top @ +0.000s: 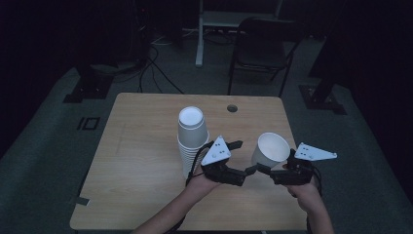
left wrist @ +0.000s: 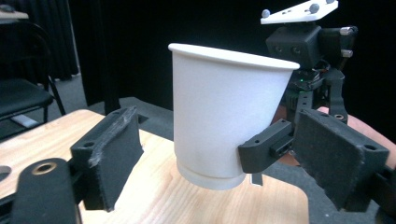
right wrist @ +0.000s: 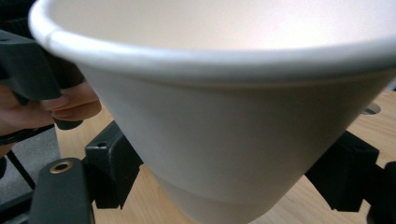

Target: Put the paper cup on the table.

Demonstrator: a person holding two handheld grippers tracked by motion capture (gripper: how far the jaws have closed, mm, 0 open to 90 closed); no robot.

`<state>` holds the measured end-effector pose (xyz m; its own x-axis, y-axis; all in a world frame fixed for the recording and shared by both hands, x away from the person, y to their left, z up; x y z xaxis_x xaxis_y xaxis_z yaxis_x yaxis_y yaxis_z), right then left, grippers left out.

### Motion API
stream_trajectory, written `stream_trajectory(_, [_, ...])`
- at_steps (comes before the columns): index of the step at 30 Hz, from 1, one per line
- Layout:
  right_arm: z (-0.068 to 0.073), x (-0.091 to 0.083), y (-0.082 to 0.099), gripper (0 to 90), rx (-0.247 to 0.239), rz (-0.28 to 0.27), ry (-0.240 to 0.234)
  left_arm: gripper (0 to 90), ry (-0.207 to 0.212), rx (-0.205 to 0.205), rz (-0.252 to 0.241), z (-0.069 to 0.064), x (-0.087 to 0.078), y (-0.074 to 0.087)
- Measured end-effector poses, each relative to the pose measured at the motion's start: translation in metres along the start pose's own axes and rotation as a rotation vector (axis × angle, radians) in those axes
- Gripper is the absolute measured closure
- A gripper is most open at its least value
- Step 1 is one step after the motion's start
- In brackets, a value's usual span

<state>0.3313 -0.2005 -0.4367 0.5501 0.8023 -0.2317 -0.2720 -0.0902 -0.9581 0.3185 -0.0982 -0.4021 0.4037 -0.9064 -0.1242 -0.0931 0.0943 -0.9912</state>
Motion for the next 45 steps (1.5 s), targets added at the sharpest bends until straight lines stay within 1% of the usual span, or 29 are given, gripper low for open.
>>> stream_trajectory(1, [0.000,0.000,0.000,19.6,0.000,-0.001,0.003,15.6,-0.007,0.007,0.002,0.000,0.000,0.000])
stream_trajectory(2, [0.000,0.000,-0.001,19.6,0.000,-0.003,0.001,15.7,-0.007,0.005,0.006,-0.001,-0.001,0.000])
stream_trajectory(4, [0.000,0.000,-0.001,19.6,0.000,-0.004,0.006,15.6,0.004,-0.005,0.011,-0.004,-0.002,0.000])
stream_trajectory(5, [0.000,0.000,-0.001,19.6,-0.001,-0.005,0.007,14.8,0.007,-0.002,0.018,-0.006,-0.003,0.001])
stream_trajectory(7, [-0.001,0.001,-0.001,19.6,-0.003,-0.005,0.012,14.6,0.014,0.016,0.030,-0.010,-0.006,0.003])
stream_trajectory(9, [-0.002,0.001,-0.001,19.6,-0.005,-0.004,0.014,14.6,0.016,0.015,0.030,-0.011,-0.007,0.003])
stream_trajectory(10, [-0.002,0.001,-0.001,19.6,-0.005,-0.005,0.018,14.6,0.017,0.001,0.031,-0.013,-0.011,0.004])
stream_trajectory(12, [-0.005,0.002,-0.002,19.6,0.000,-0.006,0.028,14.6,0.026,-0.008,0.047,-0.014,-0.014,0.008])
stream_trajectory(13, [-0.005,0.002,-0.002,19.6,0.001,-0.004,0.028,14.6,0.021,-0.002,0.055,-0.014,-0.016,0.009])
stream_trajectory(15, [-0.005,0.003,-0.002,19.6,-0.005,-0.006,0.032,14.6,0.027,-0.001,0.053,-0.016,-0.021,0.008])
stream_trajectory(17, [-0.005,0.004,-0.002,19.6,-0.007,-0.005,0.032,14.5,0.028,0.001,0.047,-0.018,-0.028,0.006])
stream_trajectory(22, [-0.004,0.007,-0.001,19.6,-0.009,-0.001,0.028,13.9,0.014,0.007,0.044,-0.018,-0.048,0.004])
stream_trajectory(24, [-0.004,0.009,-0.001,19.6,-0.009,-0.001,0.026,13.9,0.020,-0.006,0.041,-0.018,-0.056,0.004])
stream_trajectory(27, [-0.005,0.011,-0.001,19.6,-0.007,-0.001,0.029,13.9,0.023,0.005,0.044,-0.020,-0.065,0.006])
stream_trajectory(30, [-0.005,0.013,-0.001,19.6,-0.012,0.002,0.031,13.9,0.019,0.003,0.050,-0.020,-0.074,0.010])
stream_trajectory(33, [-0.008,0.015,0.000,19.6,-0.014,0.006,0.038,13.9,0.023,0.015,0.066,-0.020,-0.081,0.015])
stream_trajectory(36, [-0.012,0.018,0.000,19.6,-0.014,0.006,0.047,13.9,0.016,0.010,0.082,-0.016,-0.088,0.023])
stream_trajectory(38, [-0.014,0.020,0.001,19.6,-0.017,0.007,0.057,13.9,0.000,0.005,0.083,-0.013,-0.094,0.028])
stream_trajectory(40, [-0.016,0.021,0.002,19.6,-0.016,0.007,0.066,13.9,0.000,0.005,0.083,-0.013,-0.094,0.028])
stream_trajectory(42, [-0.023,0.024,0.005,19.6,-0.016,0.017,0.088,13.9,-0.032,-0.008,0.091,-0.006,-0.107,0.041])
stream_trajectory(43, [-0.024,0.026,0.007,19.6,-0.014,0.021,0.089,13.9,-0.032,-0.008,0.091,-0.006,-0.107,0.041])
stream_trajectory(44, [-0.026,0.027,0.008,19.6,-0.015,0.023,0.094,13.9,-0.042,-0.019,0.092,-0.002,-0.113,0.047])
stream_trajectory(45, [-0.027,0.028,0.009,19.6,-0.013,0.024,0.100,13.9,-0.050,-0.018,0.093,0.000,-0.116,0.050])
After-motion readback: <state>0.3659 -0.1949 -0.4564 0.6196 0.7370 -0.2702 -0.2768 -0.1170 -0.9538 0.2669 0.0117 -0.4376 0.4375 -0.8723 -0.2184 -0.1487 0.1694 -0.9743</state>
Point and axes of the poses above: each handheld gripper's, and its own axes: x roughly forward along the jaws, y roughly out of its underside, z roughly to its left, the point moved 10 cm from there along x, roughly forward along the jaws, and after that the axes turned 4 degrees about -z, right-handed, at the moved point
